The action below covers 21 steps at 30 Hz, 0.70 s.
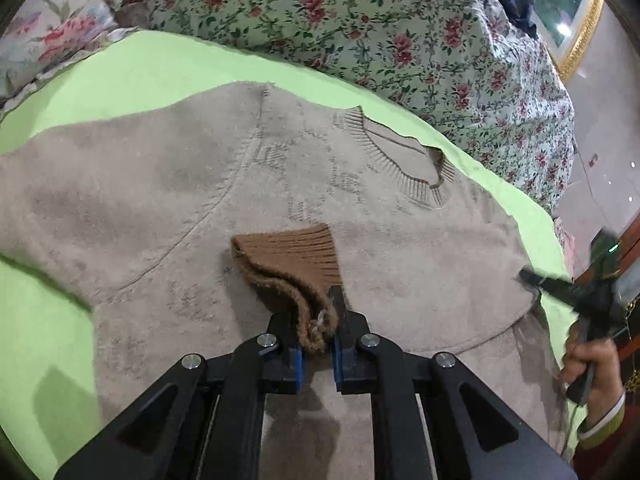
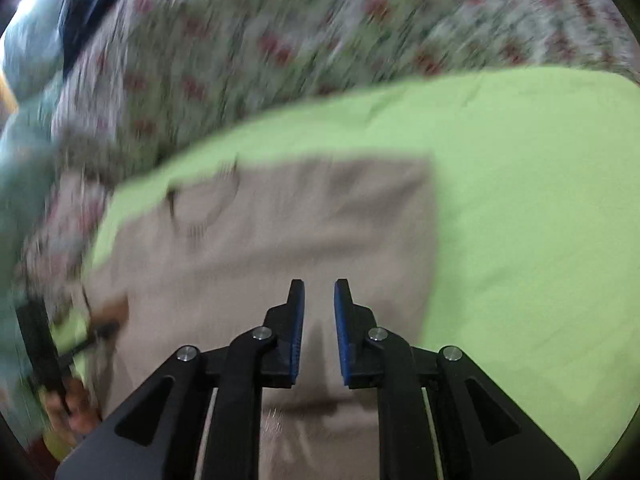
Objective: Fold small clothes
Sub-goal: 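Fold the held sleeve across the sweater body and open the left tool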
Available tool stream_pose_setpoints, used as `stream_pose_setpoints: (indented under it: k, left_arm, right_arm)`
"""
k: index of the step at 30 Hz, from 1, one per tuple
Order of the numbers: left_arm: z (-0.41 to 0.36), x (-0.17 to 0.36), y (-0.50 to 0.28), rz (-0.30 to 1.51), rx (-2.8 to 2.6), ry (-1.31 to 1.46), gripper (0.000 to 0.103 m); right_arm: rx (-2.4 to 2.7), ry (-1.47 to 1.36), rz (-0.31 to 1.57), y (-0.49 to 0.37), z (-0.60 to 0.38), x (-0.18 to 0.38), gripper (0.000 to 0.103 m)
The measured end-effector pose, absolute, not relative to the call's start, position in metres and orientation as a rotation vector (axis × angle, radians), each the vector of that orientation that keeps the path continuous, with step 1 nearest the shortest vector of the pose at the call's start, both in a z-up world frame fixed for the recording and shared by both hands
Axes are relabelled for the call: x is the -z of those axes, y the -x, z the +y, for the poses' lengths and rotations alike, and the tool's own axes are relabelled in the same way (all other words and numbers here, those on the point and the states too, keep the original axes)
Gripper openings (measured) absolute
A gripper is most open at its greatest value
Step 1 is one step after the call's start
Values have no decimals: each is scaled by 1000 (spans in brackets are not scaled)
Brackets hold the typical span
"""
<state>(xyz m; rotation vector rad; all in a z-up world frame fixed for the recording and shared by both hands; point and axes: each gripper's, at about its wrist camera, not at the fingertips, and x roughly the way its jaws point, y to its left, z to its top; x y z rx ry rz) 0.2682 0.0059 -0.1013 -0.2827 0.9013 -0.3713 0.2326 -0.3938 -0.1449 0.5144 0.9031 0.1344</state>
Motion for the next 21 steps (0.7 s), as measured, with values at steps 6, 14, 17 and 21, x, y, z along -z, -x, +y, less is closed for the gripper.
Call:
stream_pose_setpoints:
  k: [6, 14, 17, 21]
  left_arm:
    - [54, 93, -240, 887, 310, 327, 15]
    - [169, 74, -219, 799, 76, 520, 79]
    - [225, 76, -228, 775, 7, 675, 82]
    - [273, 80, -252, 759, -16, 817, 82]
  right_arm:
    - [-104, -668, 886, -202, -410, 147, 17]
    - [-335, -660, 826, -146, -343, 110, 38]
    - [-373, -652, 845, -129, -322, 109, 39]
    - [-401, -618, 877, -121, -296, 110, 39]
